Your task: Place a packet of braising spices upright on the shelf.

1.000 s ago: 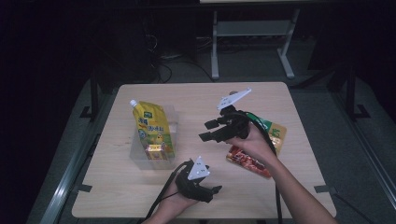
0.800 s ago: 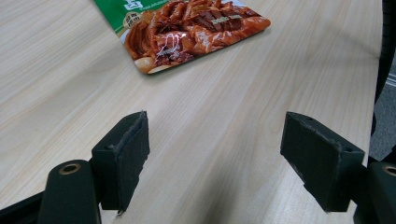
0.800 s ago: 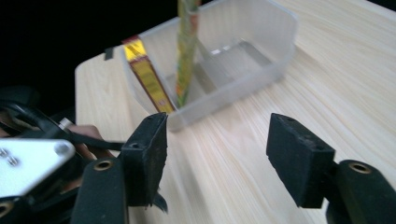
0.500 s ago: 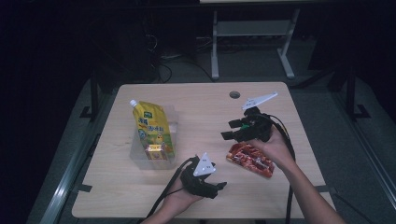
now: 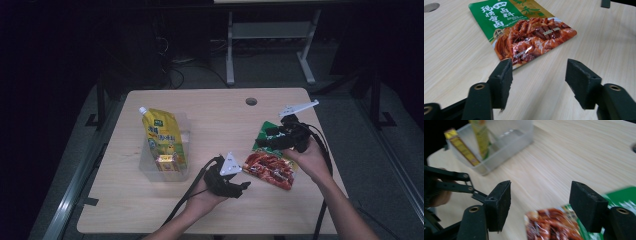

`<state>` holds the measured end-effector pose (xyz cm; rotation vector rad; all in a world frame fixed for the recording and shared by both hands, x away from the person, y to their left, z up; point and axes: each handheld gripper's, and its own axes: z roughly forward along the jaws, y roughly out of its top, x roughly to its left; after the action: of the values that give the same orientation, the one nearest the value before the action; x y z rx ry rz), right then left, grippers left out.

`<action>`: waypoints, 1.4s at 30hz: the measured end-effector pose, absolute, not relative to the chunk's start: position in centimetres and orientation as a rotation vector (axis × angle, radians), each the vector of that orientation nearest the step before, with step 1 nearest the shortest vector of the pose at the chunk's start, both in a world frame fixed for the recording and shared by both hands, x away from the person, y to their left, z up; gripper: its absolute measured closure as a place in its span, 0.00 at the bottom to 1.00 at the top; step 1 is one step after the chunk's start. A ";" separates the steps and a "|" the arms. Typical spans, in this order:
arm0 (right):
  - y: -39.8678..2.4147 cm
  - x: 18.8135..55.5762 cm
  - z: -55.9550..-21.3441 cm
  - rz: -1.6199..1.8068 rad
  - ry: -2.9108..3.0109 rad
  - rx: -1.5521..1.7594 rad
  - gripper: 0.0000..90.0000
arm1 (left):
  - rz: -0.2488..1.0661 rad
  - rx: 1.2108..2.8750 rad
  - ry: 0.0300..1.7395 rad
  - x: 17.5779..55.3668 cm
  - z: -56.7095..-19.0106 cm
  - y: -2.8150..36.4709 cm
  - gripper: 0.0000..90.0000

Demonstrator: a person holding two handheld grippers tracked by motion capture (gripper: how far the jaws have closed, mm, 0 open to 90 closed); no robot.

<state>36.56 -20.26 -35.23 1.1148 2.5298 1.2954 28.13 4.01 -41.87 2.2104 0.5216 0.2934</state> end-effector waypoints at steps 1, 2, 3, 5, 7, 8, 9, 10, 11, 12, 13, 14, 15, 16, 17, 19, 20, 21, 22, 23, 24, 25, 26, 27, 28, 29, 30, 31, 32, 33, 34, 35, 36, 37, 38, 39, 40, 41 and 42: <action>-20.7 36.5 -35.4 1.284 2.519 1.133 0.36 | 0.290 2.213 0.522 28.3 -41.9 3.8 0.45; -21.1 36.5 -35.5 1.261 2.516 1.168 0.35 | 0.289 2.214 0.523 28.5 -42.0 3.6 0.46; -21.5 36.6 -35.6 1.236 2.504 1.192 0.35 | 0.289 2.215 0.522 28.7 -42.0 3.4 0.48; -22.4 36.6 -35.9 1.226 2.464 1.234 0.35 | 0.281 2.217 0.522 29.1 -42.2 2.9 0.52; -23.6 36.8 -36.3 1.197 2.427 1.296 0.35 | 0.294 2.226 0.509 29.8 -42.2 2.4 0.57; -24.0 36.9 -36.5 1.188 2.415 1.307 0.35 | 0.289 2.228 0.512 30.0 -42.2 2.2 0.59; -24.5 37.1 -36.8 1.165 2.400 1.347 0.35 | 0.289 2.227 0.523 30.3 -42.4 1.8 0.62; -25.1 37.3 -37.3 1.137 2.379 1.385 0.36 | 0.297 2.227 0.539 30.5 -42.5 1.5 0.65; -25.6 37.5 -37.7 1.124 2.360 1.415 0.36 | 0.306 2.226 0.551 30.8 -42.5 1.3 0.68; -26.1 37.8 -38.1 1.097 2.356 1.454 0.36 | 0.309 2.223 0.557 31.0 -42.6 1.1 0.71; -26.4 38.1 -38.5 1.080 2.356 1.477 0.37 | 0.313 2.230 0.560 31.3 -42.8 0.7 0.74; -27.0 38.4 -39.0 1.063 2.338 1.507 0.38 | 0.303 2.233 0.564 31.6 -42.9 0.5 0.77; -27.4 38.7 -39.4 1.045 2.324 1.533 0.38 | 0.295 2.236 0.567 31.8 -43.0 0.3 0.79; -27.6 38.9 -39.8 1.037 2.323 1.551 0.38 | 0.292 2.242 0.571 32.1 -43.2 0.1 0.81; -27.9 39.1 -40.2 1.018 2.320 1.570 0.38 | 0.283 2.252 0.575 32.3 -43.4 -0.1 0.83; -28.1 39.5 -40.7 0.975 2.306 1.601 0.39 | 0.277 2.263 0.583 32.7 -43.8 -0.5 0.86; -28.2 39.7 -40.9 0.956 2.299 1.614 0.40 | 0.278 2.270 0.585 32.9 -44.0 -0.6 0.87; -28.3 39.9 -41.1 0.944 2.295 1.626 0.40 | 0.276 2.280 0.588 33.1 -44.2 -0.8 0.88; -28.4 40.1 -41.3 0.928 2.295 1.642 0.40 | 0.272 2.287 0.594 33.2 -44.4 -1.0 0.89; -28.6 40.2 -41.5 0.916 2.291 1.658 0.40 | 0.270 2.295 0.600 33.4 -44.6 -1.1 0.89; -28.8 40.4 -41.7 0.912 2.287 1.668 0.40 | 0.271 2.293 0.602 33.5 -44.8 -1.2 0.90; -28.9 40.5 -41.8 0.906 2.286 1.672 0.40 | 0.265 2.300 0.612 33.7 -44.9 -1.4 0.90; -29.1 40.7 -42.1 0.892 2.276 1.685 0.40 | 0.266 2.295 0.616 33.7 -45.1 -1.5 0.90; -29.2 40.8 -42.2 0.887 2.272 1.692 0.40 | 0.262 2.303 0.617 33.8 -45.2 -1.5 0.90; -29.4 40.8 -42.3 0.888 2.270 1.697 0.40 | 0.261 2.307 0.619 33.9 -45.3 -1.6 0.90; -29.5 40.9 -42.4 0.887 2.264 1.718 0.40 | 0.264 2.318 0.620 34.0 -45.4 -1.7 0.90; -29.7 41.0 -42.5 0.883 2.264 1.711 0.40 | 0.261 2.323 0.624 34.0 -45.5 -1.7 0.90; -29.7 41.0 -42.6 0.881 2.259 1.725 0.40 | 0.257 2.325 0.629 34.1 -45.6 -1.8 0.90; -29.8 41.0 -42.6 0.873 2.256 1.738 0.40 | 0.253 2.333 0.632 34.2 -45.7 -1.8 0.90; -29.9 41.1 -42.7 0.864 2.256 1.739 0.40 | 0.249 2.330 0.637 34.3 -45.9 -1.8 0.90; -30.1 41.2 -42.9 0.858 2.254 1.750 0.40 | 0.248 2.330 0.640 34.3 -45.9 -1.8 0.90; -30.2 41.2 -43.0 0.853 2.251 1.758 0.40 | 0.253 2.337 0.632 34.3 -46.0 -1.8 0.90; -30.4 41.3 -43.1 0.853 2.245 1.771 0.40 | 0.259 2.344 0.624 34.3 -46.0 -1.9 0.90; -30.6 41.4 -43.3 0.857 2.237 1.785 0.39 | 0.262 2.350 0.619 34.3 -45.9 -1.9 0.90; -30.8 41.6 -43.5 0.849 2.237 1.801 0.39 | 0.262 2.351 0.619 34.2 -45.9 -1.9 0.90; -30.8 41.6 -43.7 0.845 2.233 1.811 0.39 | 0.262 2.355 0.619 34.2 -46.0 -1.9 0.90; -31.0 41.7 -43.8 0.852 2.230 1.822 0.39 | 0.261 2.357 0.620 34.2 -46.0 -1.9 0.90; -31.0 41.8 -43.9 0.859 2.230 1.823 0.39 | 0.257 2.357 0.623 34.3 -46.0 -1.9 0.90; -31.0 41.8 -43.9 0.854 2.228 1.825 0.39 | 0.257 2.356 0.624 34.3 -46.1 -1.9 0.90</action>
<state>41.85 -30.97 -43.91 1.8249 2.2284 0.8537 34.28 -1.93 -46.05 2.3557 0.6240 0.2571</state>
